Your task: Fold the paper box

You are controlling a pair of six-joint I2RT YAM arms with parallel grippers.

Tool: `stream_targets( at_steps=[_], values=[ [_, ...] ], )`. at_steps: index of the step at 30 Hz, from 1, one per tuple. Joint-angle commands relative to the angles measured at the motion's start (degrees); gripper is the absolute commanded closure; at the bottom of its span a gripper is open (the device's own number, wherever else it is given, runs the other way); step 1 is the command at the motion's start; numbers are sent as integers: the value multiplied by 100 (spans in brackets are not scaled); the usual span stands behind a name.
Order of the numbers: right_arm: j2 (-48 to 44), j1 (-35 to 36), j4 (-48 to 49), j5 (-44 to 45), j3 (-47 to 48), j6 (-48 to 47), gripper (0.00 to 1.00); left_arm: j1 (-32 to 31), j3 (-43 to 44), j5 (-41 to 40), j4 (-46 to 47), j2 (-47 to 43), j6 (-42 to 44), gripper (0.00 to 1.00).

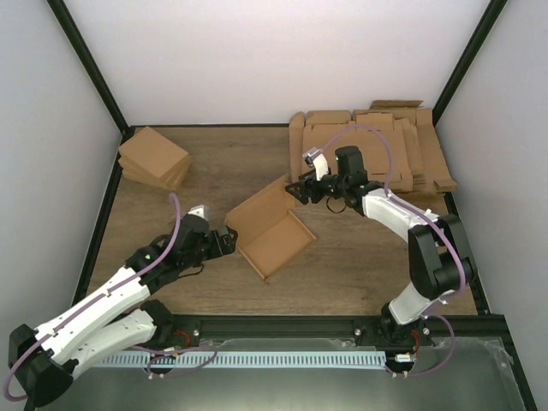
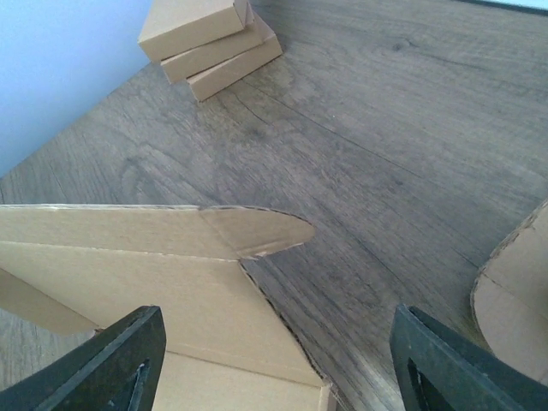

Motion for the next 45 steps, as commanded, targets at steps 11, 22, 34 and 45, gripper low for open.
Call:
stream_targets(
  at_steps=[11,22,34,45],
  values=[
    [663,-19,-27,-340,632,-818,54,21,96,-30,864,713,-16,37],
    [216,297,-67,-38,245,-728,77,23,130,20,1163,1171,-295,64],
    [-566,957,179,1090,-493,165,95,24,310,-262,1299,1548,-228,78],
    [-1525,1648,1251,2484,-1742,1357,95,27,1049,-959,1604,2236,-45,78]
  ],
)
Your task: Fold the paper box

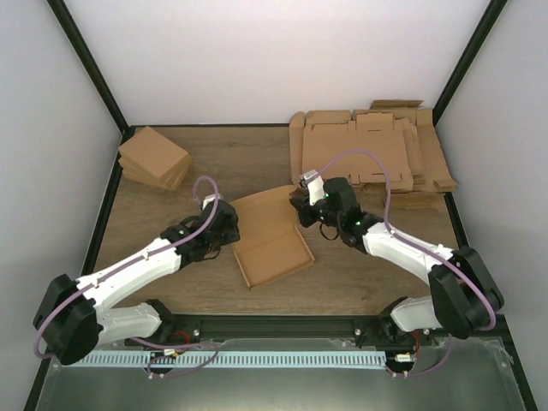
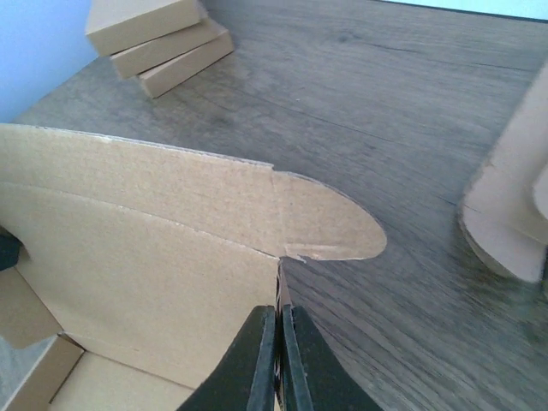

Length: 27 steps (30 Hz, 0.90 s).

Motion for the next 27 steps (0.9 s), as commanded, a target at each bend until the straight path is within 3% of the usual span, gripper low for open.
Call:
stream_targets(
  at_steps=[1,10,14,19,22,27],
  values=[
    [-331,302,709,327,-389,643,95,13,653,-333,934,401,163,78],
    [-475,303,1869,1887,-702,670,91,278,1993,-445,1284,1578,853,75],
    [-310,303,2383,2697,-847,885,91,581,2093,-76,1765,1866,1111,70],
    [244,303,2568,2843,-790,1057,93,778,1888,132,2412,2026,1281,65],
    [368,303,2717,2912,-884,1071,94,793,1724,217,2513,2043,1385,59],
    [390,305,2767,3000,-929,797,94,827,1546,366,2039,1932,1541,37]
  ],
)
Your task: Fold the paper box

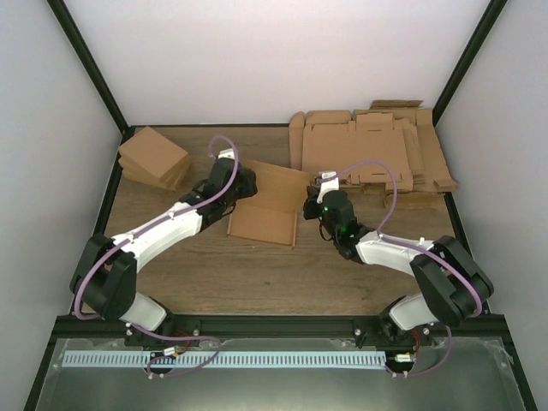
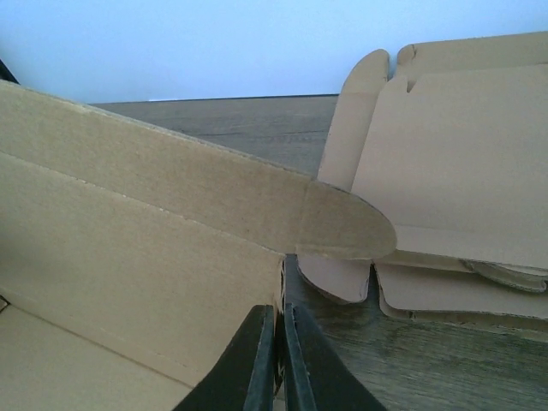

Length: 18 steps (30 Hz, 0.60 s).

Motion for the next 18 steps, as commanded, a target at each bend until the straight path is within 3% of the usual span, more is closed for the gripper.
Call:
stream_targets(
  at_steps=[1,6,7,11,18],
  values=[
    [7,110,348,122,69,-253,94,14,-245,265,-95,-149,206,32],
    [-8,110,188,74,206,-475,94,70,-541,234,-664,-706,224,4],
    [-6,110,154,76,246,-517,94,111,-561,259,-808,-768,182,2],
    [-10,110,51,61,347,-638,94,275,-695,473,-1250,-957,59,1],
    [48,110,46,-213,374,-792,94,579,-1025,890,-834,-1107,530,11]
  ],
)
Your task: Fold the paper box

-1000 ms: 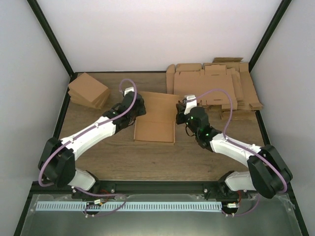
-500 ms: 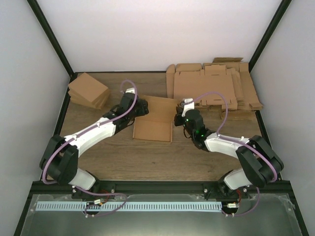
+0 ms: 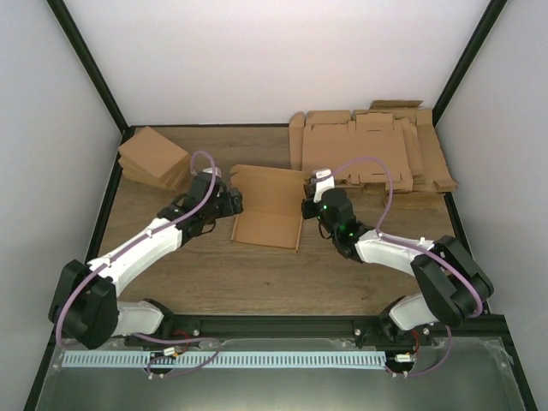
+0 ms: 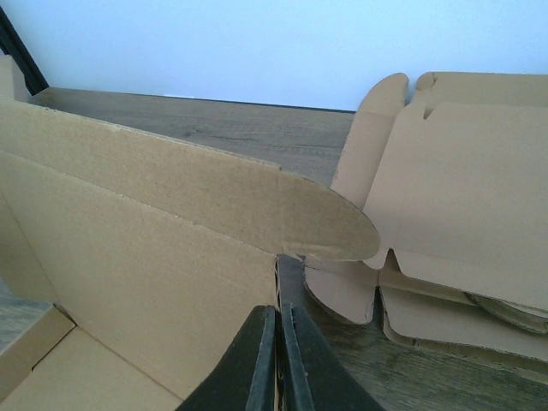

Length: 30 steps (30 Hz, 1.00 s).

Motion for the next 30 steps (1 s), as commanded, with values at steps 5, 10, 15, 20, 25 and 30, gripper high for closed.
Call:
stream_targets(
  at_steps=[5,10,15,20,25,30],
  values=[
    [173,69,-150,-195,448,-261,94,792,-1,1207,832,413,893,20],
    [255,69,-208,-343,534,-271,94,935,330,1393,982,1027,1271,36],
    [385,69,-319,-417,679,-297,94,942,469,1671,1177,1334,1360,44],
    [450,69,-339,-444,761,-227,94,938,555,1730,1185,1486,1306,60],
    [503,64,-506,-495,897,-101,94,915,659,1725,1023,1724,1321,91],
    [465,77,-780,-595,929,543,94,795,353,1670,1274,1664,1123,93]
  ],
)
